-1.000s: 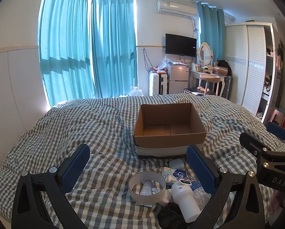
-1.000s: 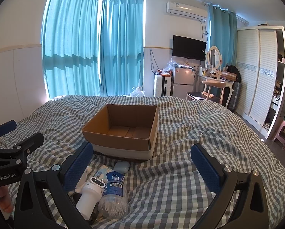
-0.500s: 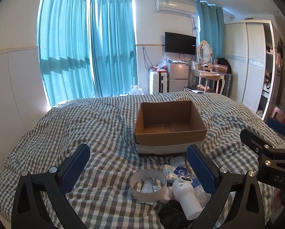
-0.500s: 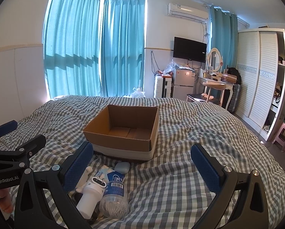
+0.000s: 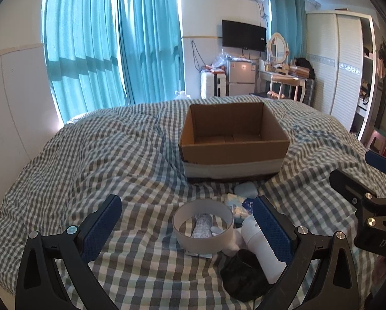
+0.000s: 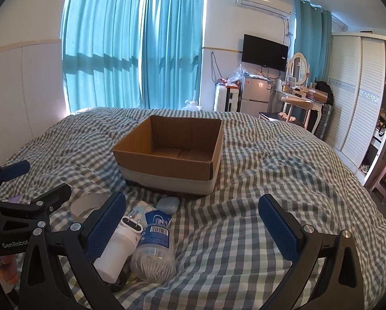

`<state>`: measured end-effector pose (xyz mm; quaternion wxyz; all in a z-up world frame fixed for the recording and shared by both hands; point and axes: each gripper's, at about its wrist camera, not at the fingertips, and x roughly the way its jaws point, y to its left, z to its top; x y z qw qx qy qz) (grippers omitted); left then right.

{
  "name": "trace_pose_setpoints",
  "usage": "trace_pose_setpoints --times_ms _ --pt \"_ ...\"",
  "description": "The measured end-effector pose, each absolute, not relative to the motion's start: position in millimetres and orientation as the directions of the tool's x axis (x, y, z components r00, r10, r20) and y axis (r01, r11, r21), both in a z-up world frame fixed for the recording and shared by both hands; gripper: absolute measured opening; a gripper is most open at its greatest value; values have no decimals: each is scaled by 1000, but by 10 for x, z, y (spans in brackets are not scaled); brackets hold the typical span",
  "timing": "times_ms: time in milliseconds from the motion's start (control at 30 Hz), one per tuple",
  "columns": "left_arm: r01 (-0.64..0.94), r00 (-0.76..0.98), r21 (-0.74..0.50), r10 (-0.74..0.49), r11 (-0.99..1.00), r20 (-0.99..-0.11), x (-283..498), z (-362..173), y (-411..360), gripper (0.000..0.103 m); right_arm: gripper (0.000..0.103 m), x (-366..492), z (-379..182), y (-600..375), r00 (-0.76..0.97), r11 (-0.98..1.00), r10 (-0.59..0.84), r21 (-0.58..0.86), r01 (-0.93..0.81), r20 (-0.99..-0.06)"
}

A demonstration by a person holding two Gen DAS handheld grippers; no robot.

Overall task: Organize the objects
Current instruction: 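Grasp the beige tape roll with the left tool while the right tool grasps the white plug device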

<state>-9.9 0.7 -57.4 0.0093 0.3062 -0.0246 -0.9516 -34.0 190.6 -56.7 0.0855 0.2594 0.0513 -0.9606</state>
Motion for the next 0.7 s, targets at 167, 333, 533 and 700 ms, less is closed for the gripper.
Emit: trace_pose_setpoints --times_ms 167,333,533,700 --pt "-28 -760 44 -8 -999 -649 -199 -844 -10 103 103 -404 -706 1923 -833 -981 -125 -60 186 -539" --pt "-67 -704 25 30 -997 -710 -317 -1082 18 103 103 -460 -805 1972 -818 -983 -119 -50 178 -563" --pt "-81 -629 -53 92 -995 -772 -587 -1288 -16 103 103 -518 -913 1966 -802 -982 -119 -51 183 -586" --pt "-73 -579 -129 148 -989 -802 -762 -1410 -63 97 103 -566 -958 1962 -788 -982 -119 -47 184 -604"
